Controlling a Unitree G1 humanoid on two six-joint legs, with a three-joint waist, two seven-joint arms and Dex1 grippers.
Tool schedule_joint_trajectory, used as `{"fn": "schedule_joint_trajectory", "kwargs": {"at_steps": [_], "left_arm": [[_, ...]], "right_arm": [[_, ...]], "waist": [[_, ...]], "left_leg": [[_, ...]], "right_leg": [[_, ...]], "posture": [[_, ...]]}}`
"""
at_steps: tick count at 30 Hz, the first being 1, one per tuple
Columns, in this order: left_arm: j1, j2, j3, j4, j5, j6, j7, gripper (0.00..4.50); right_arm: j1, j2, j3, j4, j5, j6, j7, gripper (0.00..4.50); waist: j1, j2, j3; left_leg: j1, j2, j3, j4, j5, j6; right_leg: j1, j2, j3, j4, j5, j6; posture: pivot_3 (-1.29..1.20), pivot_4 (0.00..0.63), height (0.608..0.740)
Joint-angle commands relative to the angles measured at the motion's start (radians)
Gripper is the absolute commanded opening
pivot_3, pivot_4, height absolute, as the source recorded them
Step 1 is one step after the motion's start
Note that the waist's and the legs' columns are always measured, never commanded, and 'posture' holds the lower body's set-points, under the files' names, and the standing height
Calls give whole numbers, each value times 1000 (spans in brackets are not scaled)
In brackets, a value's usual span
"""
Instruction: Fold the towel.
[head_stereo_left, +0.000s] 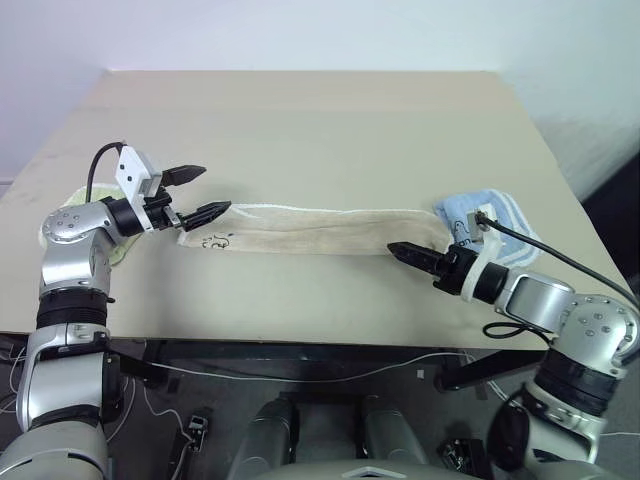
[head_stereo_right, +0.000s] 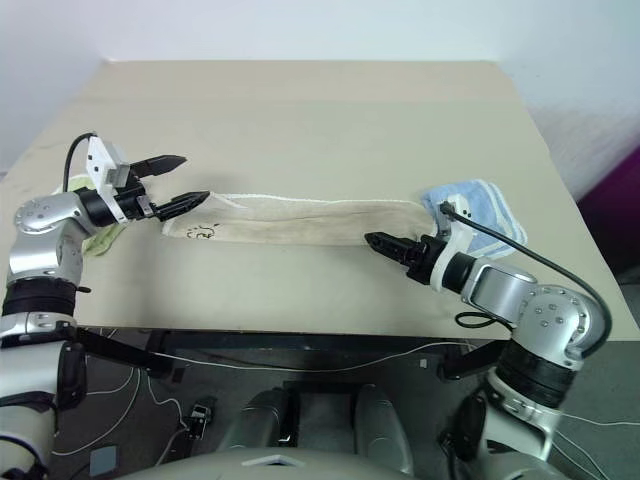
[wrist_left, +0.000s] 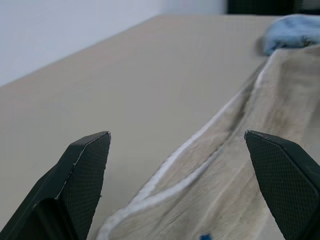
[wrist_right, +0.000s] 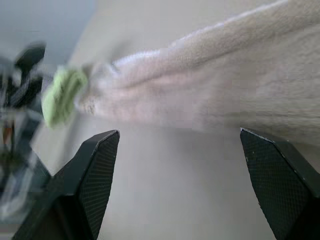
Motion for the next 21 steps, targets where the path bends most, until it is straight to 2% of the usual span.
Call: {"fn": "schedule_joint_trajectory", "kwargs": {"at_steps": [1,5,11,17,21], "left_arm": [[12,-1,5,-125,-43,44,4,4500],[24,-11,-4,-183,-55,75,6,4500],[26,-17,-10,-191,-52,88,7,4500],[27,-29,-21,-200,-51,94,11,4500],[31,-37,-24,-213,-54,98,16,4500]], "right_arm": [[-25,81,-116,19,85,18,-205,4049],[-5,132,-166,39,182,18,-377,4049],[10,163,-189,50,354,15,-558,4049],[49,143,-117,102,541,-159,-767,4049],[58,137,-53,154,566,-307,-877,4049]], "waist": [[0,0,0],[-7,0,0],[-15,1,0],[-12,1,0],[-13,0,0]], "left_leg": [[0,0,0,0,0,0],[0,0,0,-1,0,0],[1,1,0,-1,0,0],[1,1,1,-1,0,0],[2,1,1,-1,0,0]], "right_leg": [[0,0,0,0,0,0],[0,0,0,0,0,0],[-1,1,0,0,0,0],[0,2,0,0,0,0],[1,2,0,0,0,0]], "posture": [[0,150,740],[0,150,740],[0,150,740],[0,150,740],[0,150,740]]}}
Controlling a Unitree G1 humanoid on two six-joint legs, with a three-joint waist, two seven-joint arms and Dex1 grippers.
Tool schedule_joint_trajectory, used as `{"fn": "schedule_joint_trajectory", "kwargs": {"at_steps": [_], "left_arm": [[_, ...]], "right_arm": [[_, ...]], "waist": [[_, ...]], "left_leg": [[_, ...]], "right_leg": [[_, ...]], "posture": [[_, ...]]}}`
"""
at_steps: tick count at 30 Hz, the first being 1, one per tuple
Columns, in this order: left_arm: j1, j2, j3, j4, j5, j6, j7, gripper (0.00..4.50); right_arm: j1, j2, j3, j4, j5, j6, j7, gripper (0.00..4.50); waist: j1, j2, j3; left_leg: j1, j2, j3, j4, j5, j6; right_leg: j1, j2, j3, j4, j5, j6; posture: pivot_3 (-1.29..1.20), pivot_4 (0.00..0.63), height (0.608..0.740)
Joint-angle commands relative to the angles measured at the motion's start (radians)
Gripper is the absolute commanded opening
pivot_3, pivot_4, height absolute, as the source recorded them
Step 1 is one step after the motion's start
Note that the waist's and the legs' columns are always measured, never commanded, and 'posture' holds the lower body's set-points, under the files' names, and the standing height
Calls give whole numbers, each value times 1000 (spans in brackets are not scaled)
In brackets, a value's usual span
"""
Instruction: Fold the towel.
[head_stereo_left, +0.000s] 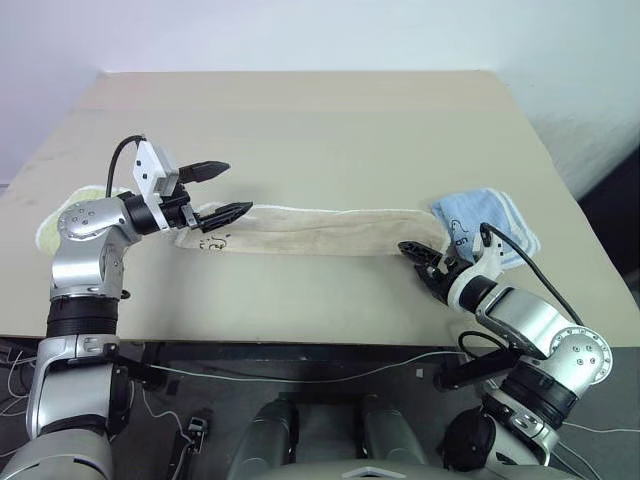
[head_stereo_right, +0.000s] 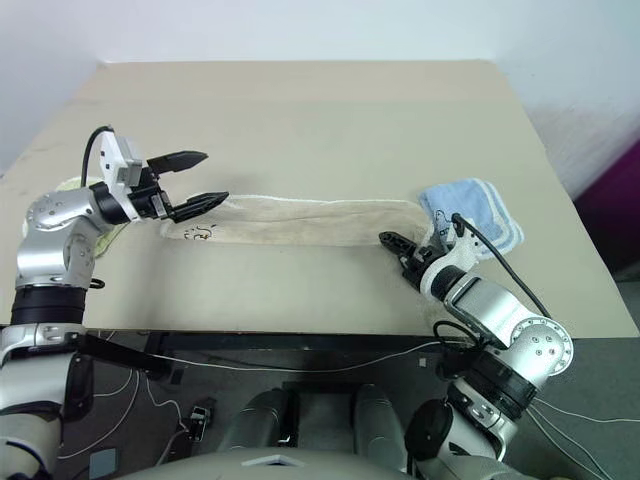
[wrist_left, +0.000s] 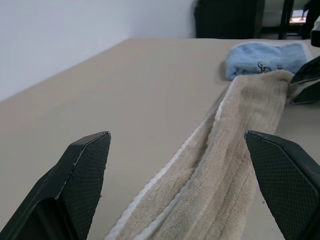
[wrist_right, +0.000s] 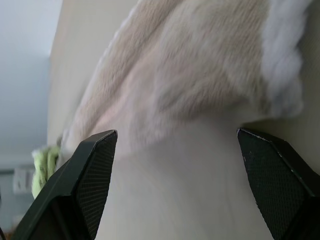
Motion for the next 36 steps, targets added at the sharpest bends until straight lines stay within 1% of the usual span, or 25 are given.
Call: {"fn": "schedule_joint_trajectory", "kwargs": {"at_steps": [1,4,7,15,18,20,21,28,32,35,36], "left_arm": [[-1,6,4,-44,-14,4,8,4500],[-1,6,7,-47,-15,8,11,4500],[9,7,10,-63,-20,14,14,4500],[26,6,6,-80,-30,29,21,4500],[39,12,5,-88,-35,45,10,4500],[50,17,4,-98,-39,57,0,4500],[55,19,4,-104,-41,62,-4,4500],[79,28,7,-133,-47,86,-11,4500],[89,31,6,-144,-49,95,-8,4500],[101,36,11,-153,-53,100,-6,4500],[106,38,13,-158,-55,103,-4,4500]], "right_arm": [[12,-18,59,28,40,-131,-90,4049],[25,-18,103,36,50,-229,-109,4049],[31,-32,136,51,28,-316,-97,4049],[13,-67,205,112,-40,-502,-51,4049],[18,-72,224,122,-53,-546,-37,3437],[24,-73,233,125,-57,-566,-30,2806],[27,-73,238,126,-57,-574,-28,2407],[39,-79,272,102,-54,-605,5,54],[42,-117,315,56,-56,-586,68,22],[54,-229,400,-53,-82,-501,194,22],[61,-261,420,-80,-89,-481,217,22]], "waist": [[-2,0,0],[-6,0,0],[-10,0,0],[-12,0,0],[-11,0,0],[-10,0,0],[-9,0,0],[-4,0,0],[1,0,0],[2,2,1],[3,1,1]], "left_leg": [[0,0,0,0,0,0],[1,0,0,0,0,0],[4,0,0,0,0,0],[7,0,0,0,0,0],[7,0,0,0,0,0],[7,0,0,0,0,0],[7,0,0,0,0,0],[7,0,0,-1,0,0],[7,0,0,-1,0,0],[6,0,0,-1,0,0],[6,0,0,-2,0,0]], "right_leg": [[0,0,0,0,0,0],[1,0,0,0,0,0],[5,1,0,0,0,0],[7,1,0,-1,0,0],[8,1,0,-1,0,0],[8,1,0,-1,0,0],[8,1,0,-1,0,0],[8,0,0,-2,0,0],[8,0,0,-2,0,0],[7,0,0,-2,0,0],[6,0,1,-2,0,0]], "posture": [[0,150,740],[0,150,740],[0,150,740],[0,150,740],[0,150,740],[0,150,740],[0,150,740],[0,150,740],[0,150,740],[0,150,740],[0,150,740]]}}
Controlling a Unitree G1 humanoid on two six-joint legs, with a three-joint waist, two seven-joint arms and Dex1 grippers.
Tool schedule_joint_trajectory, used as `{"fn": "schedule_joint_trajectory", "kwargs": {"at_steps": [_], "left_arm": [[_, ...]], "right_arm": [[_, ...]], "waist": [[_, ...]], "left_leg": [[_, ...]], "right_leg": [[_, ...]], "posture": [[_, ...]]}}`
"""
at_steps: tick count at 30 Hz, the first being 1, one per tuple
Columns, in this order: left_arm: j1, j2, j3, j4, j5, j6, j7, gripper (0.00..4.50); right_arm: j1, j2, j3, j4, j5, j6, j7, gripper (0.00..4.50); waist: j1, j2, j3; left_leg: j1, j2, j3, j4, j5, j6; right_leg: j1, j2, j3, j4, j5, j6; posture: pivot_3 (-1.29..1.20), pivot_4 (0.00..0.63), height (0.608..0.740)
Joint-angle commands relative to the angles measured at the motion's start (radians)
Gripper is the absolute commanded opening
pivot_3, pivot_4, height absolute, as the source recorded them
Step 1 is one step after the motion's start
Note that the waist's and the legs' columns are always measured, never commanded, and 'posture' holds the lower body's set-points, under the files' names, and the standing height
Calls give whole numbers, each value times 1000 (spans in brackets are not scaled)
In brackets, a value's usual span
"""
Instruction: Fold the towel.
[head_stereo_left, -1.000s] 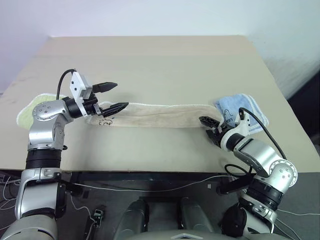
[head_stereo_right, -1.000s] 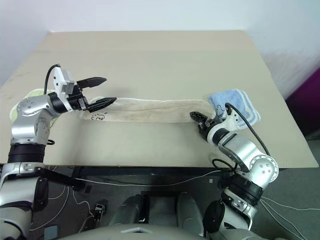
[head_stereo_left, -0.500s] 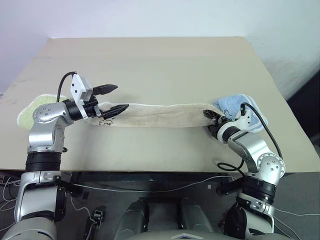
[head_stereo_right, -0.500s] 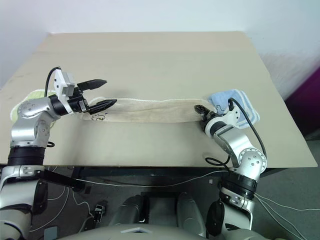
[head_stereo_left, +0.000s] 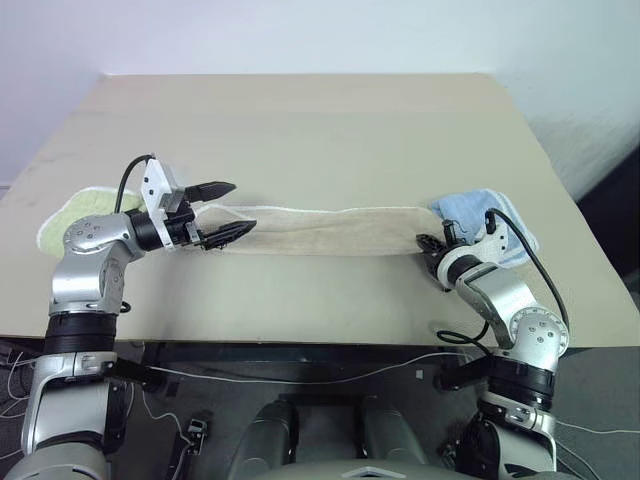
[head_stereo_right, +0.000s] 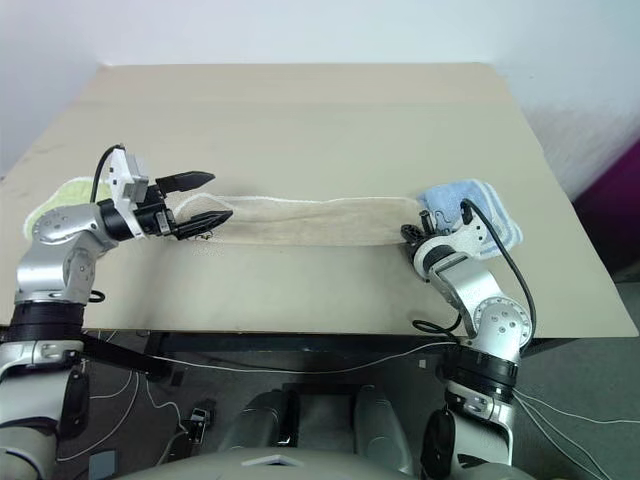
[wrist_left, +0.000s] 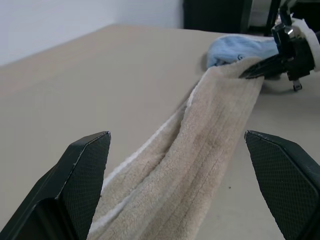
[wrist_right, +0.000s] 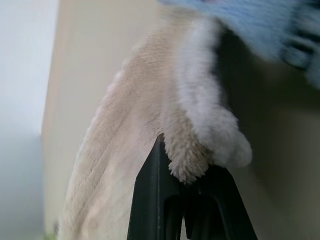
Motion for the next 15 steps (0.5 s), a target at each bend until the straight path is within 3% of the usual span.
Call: {"fn": "schedule_joint_trajectory", "kwargs": {"at_steps": [1,6,10,15], "left_arm": [[12,18,19,-51,-24,6,2,4500],[45,19,26,-77,-34,16,13,4500],[56,9,23,-88,-39,19,30,4500],[58,-5,19,-96,-42,17,49,4500]], "right_arm": [[5,-104,72,-156,-15,72,109,22],[-14,-250,102,-199,-64,111,201,22],[-97,-436,244,-225,-219,169,412,22],[-210,-593,473,-202,-486,128,702,22]], "waist": [[1,0,0],[2,0,0],[1,0,0],[2,-1,1]], "left_leg": [[0,0,0,0,0,0],[0,1,0,0,0,0],[0,1,0,0,0,0],[0,2,0,-1,0,0]], "right_leg": [[0,0,0,0,0,0],[0,0,0,-1,0,0],[0,0,0,-1,0,0],[0,0,-1,-2,0,0]], "posture": [[0,150,740],[0,150,740],[0,150,740],[0,150,740]]}}
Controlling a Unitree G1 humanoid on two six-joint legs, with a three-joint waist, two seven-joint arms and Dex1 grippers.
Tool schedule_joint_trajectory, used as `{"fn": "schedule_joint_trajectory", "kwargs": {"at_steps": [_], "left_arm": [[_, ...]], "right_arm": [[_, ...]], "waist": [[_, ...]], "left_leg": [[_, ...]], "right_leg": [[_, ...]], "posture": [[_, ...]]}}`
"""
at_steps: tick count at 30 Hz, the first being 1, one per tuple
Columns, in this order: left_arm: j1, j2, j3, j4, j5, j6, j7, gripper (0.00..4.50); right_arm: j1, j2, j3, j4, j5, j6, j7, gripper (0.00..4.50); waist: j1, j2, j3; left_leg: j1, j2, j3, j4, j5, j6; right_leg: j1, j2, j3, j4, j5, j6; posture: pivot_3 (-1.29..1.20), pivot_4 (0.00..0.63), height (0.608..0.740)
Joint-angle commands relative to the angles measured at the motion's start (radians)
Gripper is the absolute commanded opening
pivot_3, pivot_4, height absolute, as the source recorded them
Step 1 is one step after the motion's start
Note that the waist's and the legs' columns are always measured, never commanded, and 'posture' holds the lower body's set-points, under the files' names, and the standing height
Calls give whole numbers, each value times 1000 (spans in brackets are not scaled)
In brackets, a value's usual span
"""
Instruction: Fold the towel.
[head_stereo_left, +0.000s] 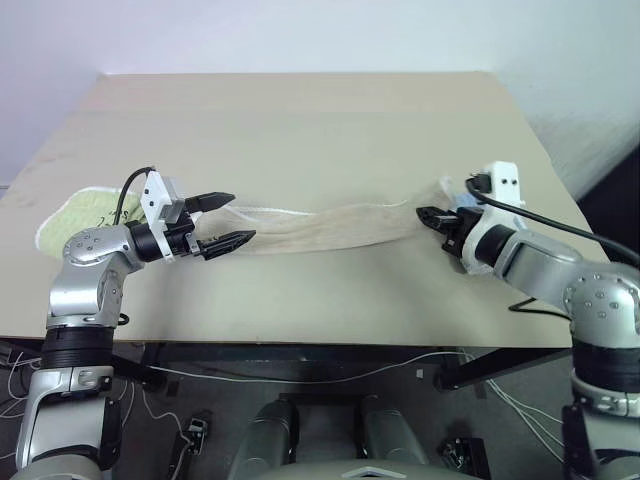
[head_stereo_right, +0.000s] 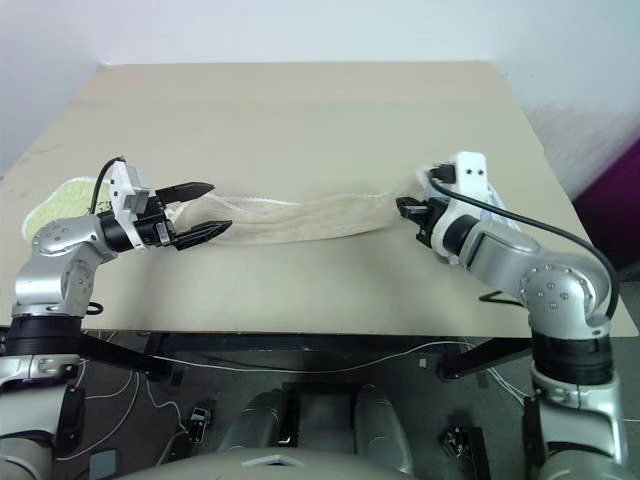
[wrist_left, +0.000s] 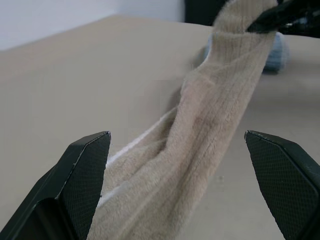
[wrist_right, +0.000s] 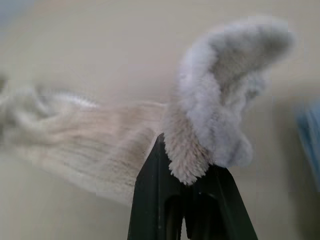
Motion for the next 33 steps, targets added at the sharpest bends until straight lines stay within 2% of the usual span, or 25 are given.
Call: {"fn": "schedule_joint_trajectory", "kwargs": {"at_steps": [1,5,9,16,22,23,24,32,33], "left_arm": [[-3,-1,15,-42,-20,-4,12,4500],[3,-12,16,-51,-22,-6,23,4500],[19,-34,16,-73,-27,-4,42,4500],[45,-43,19,-105,-31,-2,63,4500],[83,-33,32,-134,-44,5,75,4500],[86,-33,31,-136,-45,6,77,4500],[87,-33,31,-137,-46,7,78,4500],[87,-28,40,-124,-51,12,87,4500],[88,-27,44,-120,-52,12,91,4500]], "right_arm": [[-83,-64,162,1,-195,-54,216,22],[-197,-37,352,74,-392,-132,407,22],[-323,119,527,248,-579,-209,516,22],[-369,296,608,433,-756,-284,618,22],[-341,341,548,439,-798,-276,658,22],[-338,343,534,433,-795,-270,668,486],[-335,343,518,420,-788,-263,680,643],[-267,321,342,171,-689,-167,712,3313],[-256,315,322,138,-678,-153,712,3313]], "waist": [[0,0,0],[-1,0,0],[-3,0,0],[4,-1,1],[0,-1,1],[0,-1,1],[0,-1,1],[1,-1,1],[1,-1,1]], "left_leg": [[0,0,0,0,0,0],[0,0,0,0,0,0],[0,1,0,0,0,0],[-2,-1,0,1,0,0],[-2,-1,-1,0,0,-1],[-2,-1,-1,0,0,-1],[-3,-1,-1,0,0,-1],[-3,-1,-1,0,0,-1],[-3,-1,-1,0,0,-1]], "right_leg": [[0,0,0,0,0,0],[-1,0,0,0,0,0],[-1,0,0,0,0,0],[-3,-1,0,0,0,0],[-4,-1,0,0,0,0],[-4,-1,0,1,0,0],[-4,-1,0,1,0,0],[-4,-1,0,1,0,0],[-4,-1,0,0,0,0]], "posture": [[0,150,740],[0,150,740],[0,150,740],[0,150,740],[0,150,740],[0,150,740],[0,150,740],[0,150,740],[0,150,740]]}}
